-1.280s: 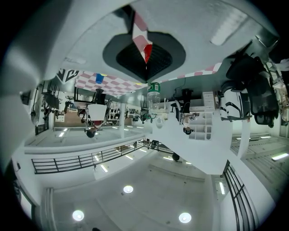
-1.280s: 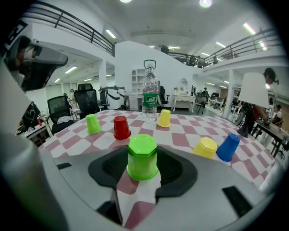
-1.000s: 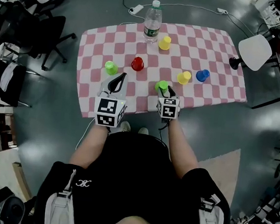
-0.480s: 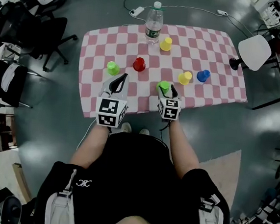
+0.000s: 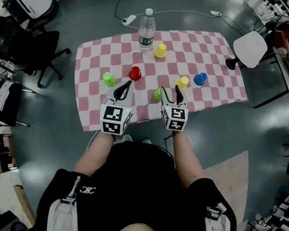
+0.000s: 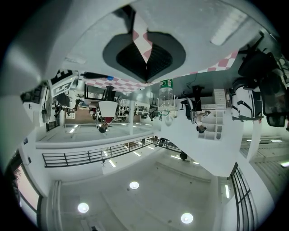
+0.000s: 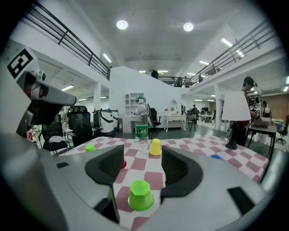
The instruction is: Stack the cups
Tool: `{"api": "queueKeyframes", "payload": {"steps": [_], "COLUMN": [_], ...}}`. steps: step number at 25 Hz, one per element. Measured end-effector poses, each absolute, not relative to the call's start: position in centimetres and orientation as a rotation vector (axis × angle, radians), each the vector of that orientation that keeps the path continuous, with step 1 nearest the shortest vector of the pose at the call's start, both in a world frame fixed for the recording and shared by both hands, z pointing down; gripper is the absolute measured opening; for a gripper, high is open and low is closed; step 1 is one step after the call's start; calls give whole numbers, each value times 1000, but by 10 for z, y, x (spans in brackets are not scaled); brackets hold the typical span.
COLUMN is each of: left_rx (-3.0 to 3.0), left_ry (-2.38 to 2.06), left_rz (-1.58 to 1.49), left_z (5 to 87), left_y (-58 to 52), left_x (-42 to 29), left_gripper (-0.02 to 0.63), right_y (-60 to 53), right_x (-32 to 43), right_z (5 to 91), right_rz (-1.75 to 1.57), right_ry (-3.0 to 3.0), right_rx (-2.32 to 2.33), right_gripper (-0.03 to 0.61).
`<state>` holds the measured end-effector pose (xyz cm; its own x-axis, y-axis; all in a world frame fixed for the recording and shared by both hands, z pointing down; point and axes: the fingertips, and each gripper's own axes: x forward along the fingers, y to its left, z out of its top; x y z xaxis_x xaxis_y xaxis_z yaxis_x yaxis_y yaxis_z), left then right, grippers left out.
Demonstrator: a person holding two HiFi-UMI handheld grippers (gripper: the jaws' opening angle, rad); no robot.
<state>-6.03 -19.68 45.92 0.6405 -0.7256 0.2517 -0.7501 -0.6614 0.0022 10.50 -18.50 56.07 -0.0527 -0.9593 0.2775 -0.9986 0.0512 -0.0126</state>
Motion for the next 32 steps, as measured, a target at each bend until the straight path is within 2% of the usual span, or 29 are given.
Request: {"api": "queueKeyframes", "payload": {"steps": [1,2,4,5,11,24,32], "left_rx": [2755,2762,2776,2780,2797,2831,2817], "left_ry": [-1231,-1223,-1205,-1196,-1152,-1027,-1014], "left_rz": [340,326,301,292,281,298,333], "left_z": [458,456,452,452,450,461,471], "left_y": [-197,-197,-198,-198,-203,-219,-219], "left_x": [-57,-55,-49,-47,-42,-45,-29], "left_gripper": [15,15,15,15,15,15,15], "right_y": [-184,-183,-180,-179,-179,-181,-178], "right_x": [107,110,118,120,113,102,135], "right_z": [548,535,508,496,459,470,484], "right_rz": [265,227,144,108,17,50,108], "right_ry": [-2129,-2121,-2083,-2071,-2093,-1994,-1942], "right_rx": [2038,2070,2149,2180,2231,2271,2281], "right_gripper": [258,221,42,5,3,3,5]}}
